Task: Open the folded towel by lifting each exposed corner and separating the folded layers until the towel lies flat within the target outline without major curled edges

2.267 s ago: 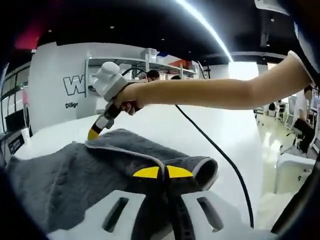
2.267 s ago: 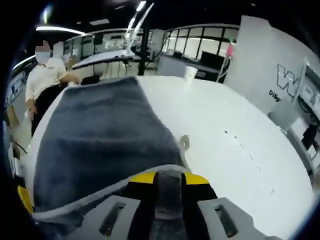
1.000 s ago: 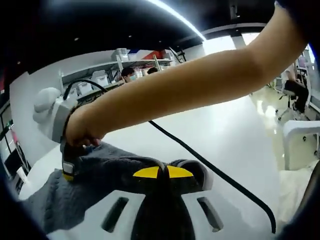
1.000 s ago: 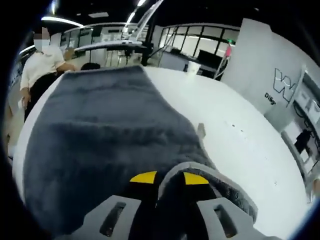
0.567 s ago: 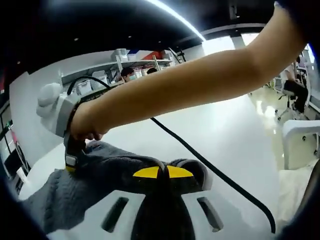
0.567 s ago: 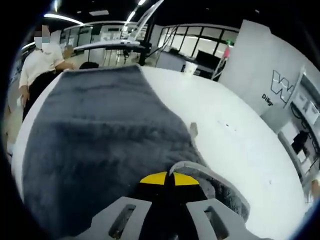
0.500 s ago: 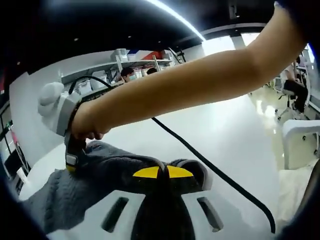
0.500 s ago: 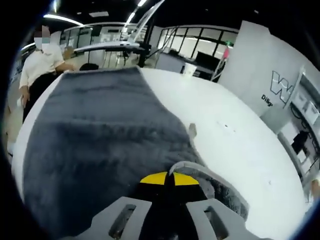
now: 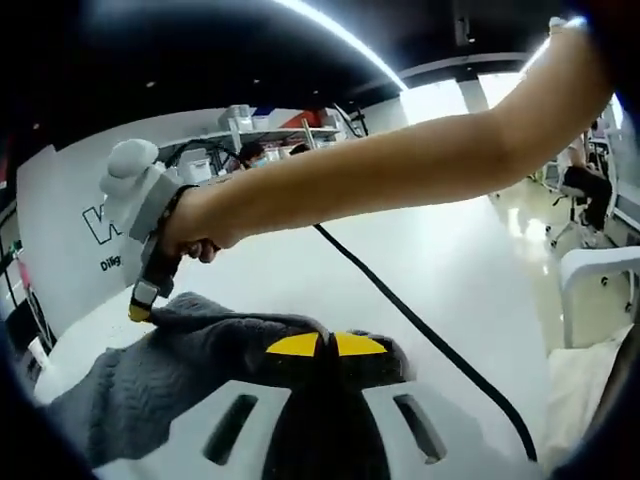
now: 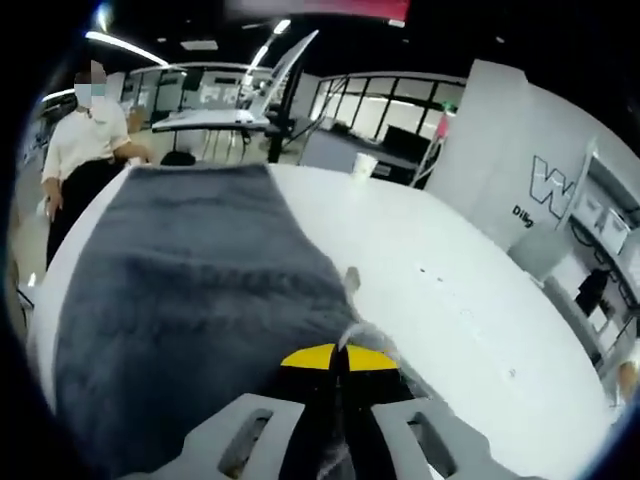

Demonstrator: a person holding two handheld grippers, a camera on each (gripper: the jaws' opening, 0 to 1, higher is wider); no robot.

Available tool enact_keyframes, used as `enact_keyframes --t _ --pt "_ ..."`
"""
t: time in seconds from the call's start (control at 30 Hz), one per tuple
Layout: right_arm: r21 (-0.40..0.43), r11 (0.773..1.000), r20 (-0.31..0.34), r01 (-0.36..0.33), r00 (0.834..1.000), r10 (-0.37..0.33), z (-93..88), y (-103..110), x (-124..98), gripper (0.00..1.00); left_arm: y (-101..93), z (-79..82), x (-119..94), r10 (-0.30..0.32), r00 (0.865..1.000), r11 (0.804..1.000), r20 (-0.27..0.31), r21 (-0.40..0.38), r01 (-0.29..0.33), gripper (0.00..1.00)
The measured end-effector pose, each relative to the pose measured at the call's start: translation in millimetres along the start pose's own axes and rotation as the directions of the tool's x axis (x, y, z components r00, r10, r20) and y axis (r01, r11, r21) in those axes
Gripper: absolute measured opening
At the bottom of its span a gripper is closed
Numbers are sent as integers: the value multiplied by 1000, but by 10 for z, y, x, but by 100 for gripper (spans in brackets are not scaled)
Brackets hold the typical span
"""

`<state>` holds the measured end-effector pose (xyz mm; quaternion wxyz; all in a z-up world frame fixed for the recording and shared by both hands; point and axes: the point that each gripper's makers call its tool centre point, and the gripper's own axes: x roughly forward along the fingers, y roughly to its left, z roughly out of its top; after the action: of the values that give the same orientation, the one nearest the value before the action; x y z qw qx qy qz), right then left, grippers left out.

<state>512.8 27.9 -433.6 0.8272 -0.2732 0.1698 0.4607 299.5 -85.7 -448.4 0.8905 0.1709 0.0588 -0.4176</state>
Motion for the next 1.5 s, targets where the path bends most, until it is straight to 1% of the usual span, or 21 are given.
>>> enact_keyframes --t 0.07,0.17,0.23,0.37,0.6,0.67,0.77,0.8,0.83,0.97,1.07,1.17,1.33,1.43,1.5 --pt "-16 1000 -4 21 1000 -21 -18 -76 -58 0 5 30 9 -5 1000 1000 7 -7 5 2" --pt "-7 999 -3 36 999 -36 -36 -174 -146 0 -17 77 36 -22 1000 1000 14 -18 22 2" --pt "-15 999 -4 51 999 -51 -40 -225 -198 0 -29 125 54 -33 999 998 31 -44 35 2" --pt "-26 997 -5 74 997 -74 -51 -323 -313 0 -56 193 78 -46 998 998 44 -49 48 2" --pt "-28 994 -18 107 994 -107 -150 -488 -515 0 -153 327 153 -74 995 996 68 -50 77 2" --pt "-22 994 -23 111 993 -112 -191 -523 -566 0 -191 364 183 -85 994 995 73 -45 88 2" --pt "-38 991 -38 132 990 -133 -260 -587 -645 0 -255 428 226 -108 991 993 84 -30 111 2" --pt "-43 990 -42 137 989 -139 -288 -610 -679 0 -284 472 253 -119 988 993 98 -11 121 2" --pt "-44 989 -44 140 989 -142 -305 -626 -701 0 -292 481 291 -119 988 993 95 -17 121 2" --pt "-68 984 -68 164 983 -168 -422 -715 -807 0 -358 557 373 -140 985 990 100 0 140 2" --pt "-72 982 -81 177 980 -183 -515 -775 -868 0 -450 616 462 -165 981 986 99 34 162 2" --pt "-75 978 -99 193 975 -200 -633 -857 -940 0 -494 634 540 -178 980 983 92 49 174 2" --pt "-67 973 -109 219 968 -225 -743 -973 -1073 0 -540 652 582 -196 976 980 91 53 192 2" --pt "-80 968 -121 236 962 -245 -823 -1032 -1157 0 -555 616 544 -210 974 977 86 56 206 2" --pt "-96 963 -141 251 954 -263 -916 -1077 -1207 0 -569 599 529 -219 972 975 81 58 215 2"
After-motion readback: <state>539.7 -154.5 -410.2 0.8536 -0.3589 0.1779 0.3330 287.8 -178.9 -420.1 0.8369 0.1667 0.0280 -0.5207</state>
